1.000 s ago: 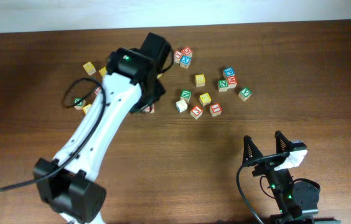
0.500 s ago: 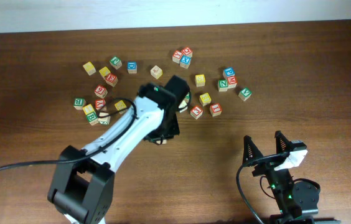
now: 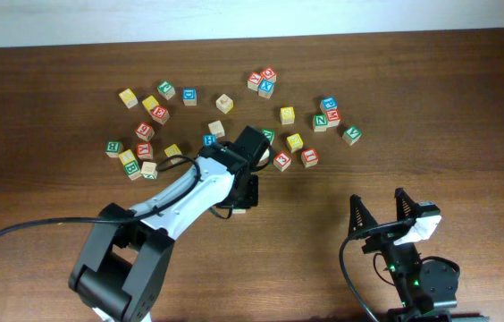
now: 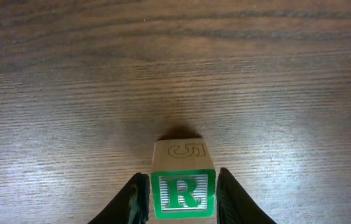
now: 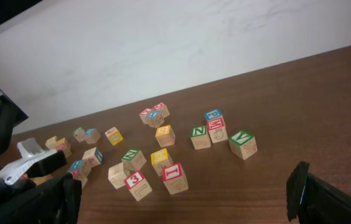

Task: Spell out RSS
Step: 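Carry the R block to the open table area and set it down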

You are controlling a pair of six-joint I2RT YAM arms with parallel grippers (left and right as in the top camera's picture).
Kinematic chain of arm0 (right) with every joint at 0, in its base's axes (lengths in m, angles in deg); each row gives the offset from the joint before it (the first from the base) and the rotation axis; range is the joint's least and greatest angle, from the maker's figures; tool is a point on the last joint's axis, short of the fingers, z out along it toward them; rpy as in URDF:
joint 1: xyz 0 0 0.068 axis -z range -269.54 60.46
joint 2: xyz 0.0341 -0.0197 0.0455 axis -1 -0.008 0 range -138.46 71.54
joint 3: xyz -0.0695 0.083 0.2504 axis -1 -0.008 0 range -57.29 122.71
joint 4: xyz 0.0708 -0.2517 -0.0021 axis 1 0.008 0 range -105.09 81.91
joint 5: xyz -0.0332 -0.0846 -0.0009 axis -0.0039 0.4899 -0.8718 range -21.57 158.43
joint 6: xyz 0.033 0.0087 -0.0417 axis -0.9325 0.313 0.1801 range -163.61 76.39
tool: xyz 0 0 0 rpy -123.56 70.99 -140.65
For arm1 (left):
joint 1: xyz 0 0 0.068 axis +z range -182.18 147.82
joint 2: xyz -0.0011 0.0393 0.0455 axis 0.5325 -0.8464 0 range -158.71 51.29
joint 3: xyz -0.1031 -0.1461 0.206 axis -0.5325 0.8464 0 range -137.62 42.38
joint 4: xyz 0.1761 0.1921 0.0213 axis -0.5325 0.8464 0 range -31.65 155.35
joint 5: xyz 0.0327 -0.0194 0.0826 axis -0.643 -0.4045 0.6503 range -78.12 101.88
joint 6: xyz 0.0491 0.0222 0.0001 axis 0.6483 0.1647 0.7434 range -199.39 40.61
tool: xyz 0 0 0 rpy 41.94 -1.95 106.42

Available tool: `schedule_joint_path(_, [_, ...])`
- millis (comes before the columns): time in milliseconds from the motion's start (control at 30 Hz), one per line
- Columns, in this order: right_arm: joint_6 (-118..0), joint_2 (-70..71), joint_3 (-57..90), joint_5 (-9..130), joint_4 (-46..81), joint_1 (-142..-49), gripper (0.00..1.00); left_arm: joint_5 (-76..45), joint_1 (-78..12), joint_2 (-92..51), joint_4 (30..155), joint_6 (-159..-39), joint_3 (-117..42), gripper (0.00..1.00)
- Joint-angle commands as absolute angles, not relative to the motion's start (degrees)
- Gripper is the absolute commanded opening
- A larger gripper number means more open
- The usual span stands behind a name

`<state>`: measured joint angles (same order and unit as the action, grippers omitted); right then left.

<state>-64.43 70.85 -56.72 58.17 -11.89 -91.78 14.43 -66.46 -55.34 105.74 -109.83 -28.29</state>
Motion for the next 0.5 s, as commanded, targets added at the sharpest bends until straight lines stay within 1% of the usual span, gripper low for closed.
schedule_joint_path(0, [-64.5,71.0,-57.0,57.3,-11.6,-92.2,0.98,15.8,-66.6,-55.8,105.2,-111.9,-27.4,0.29])
schedule_joint_path(167, [-64.5,71.0,-57.0,57.3,-11.6,-92.2,0.98,16.2,-66.6,-55.8,105.5,-111.9,-27.4,0.29])
schedule_joint_path(233, [-64.5,71.0,-57.0,57.3,-11.6,-92.2,0.98,16.2,-66.6,-55.8,105.5,-111.9,-27.4,0.31])
schedule_joint_path(367, [-64.5,71.0,-57.0,57.3,-11.6,-92.2,0.98,16.2,-66.6,-55.8,105.5,-111.9,-27.4,0.41])
schedule_joint_path(400, [-64.5,71.0,-57.0,57.3,-11.6,-92.2,0.98,16.2,-66.6,-55.8,105.5,-111.9,-27.4,0.46])
schedule_joint_path(467, [-64.5,71.0,-57.0,57.3,-11.6,-92.2,0.98,16.2,-66.6,-55.8,105.5,-111.9,-27.4,0.49])
